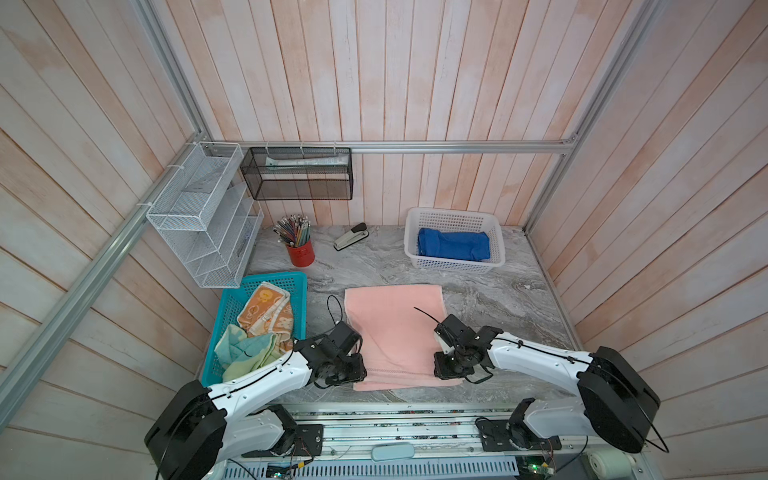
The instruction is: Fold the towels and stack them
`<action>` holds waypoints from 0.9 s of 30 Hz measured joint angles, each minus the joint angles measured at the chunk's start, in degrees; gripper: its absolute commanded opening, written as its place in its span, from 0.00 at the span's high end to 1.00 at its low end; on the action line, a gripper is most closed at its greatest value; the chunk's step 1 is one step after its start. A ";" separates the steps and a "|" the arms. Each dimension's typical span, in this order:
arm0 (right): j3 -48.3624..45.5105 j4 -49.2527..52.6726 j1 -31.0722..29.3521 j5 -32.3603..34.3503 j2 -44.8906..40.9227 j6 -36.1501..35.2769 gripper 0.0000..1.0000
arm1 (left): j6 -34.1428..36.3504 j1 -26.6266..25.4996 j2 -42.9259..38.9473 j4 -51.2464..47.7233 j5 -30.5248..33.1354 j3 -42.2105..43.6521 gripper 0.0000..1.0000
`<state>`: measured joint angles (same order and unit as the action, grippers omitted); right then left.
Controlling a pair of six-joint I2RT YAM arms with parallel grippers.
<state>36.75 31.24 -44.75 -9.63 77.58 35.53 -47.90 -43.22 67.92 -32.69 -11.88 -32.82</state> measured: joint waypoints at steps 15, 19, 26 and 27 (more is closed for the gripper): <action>-0.76 -0.37 -0.02 0.98 -0.92 0.02 0.74 | -6.34 -9.84 3.04 -14.10 11.04 -13.53 0.78; -0.74 -0.37 -0.02 1.03 -0.85 0.02 0.71 | -9.27 -15.39 7.54 -21.79 15.78 -19.12 0.56; -0.63 -0.37 -0.07 1.68 -0.83 0.04 0.69 | -9.92 -15.93 6.67 -25.11 19.30 -19.82 0.55; -0.57 -0.33 -0.07 1.86 -0.81 0.04 0.69 | -9.53 -15.32 6.12 -24.41 19.08 -19.76 0.57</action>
<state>36.18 30.92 -44.82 -7.77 76.77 35.57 -57.43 -58.54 74.04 -57.10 7.20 -52.58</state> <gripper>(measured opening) 0.306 0.447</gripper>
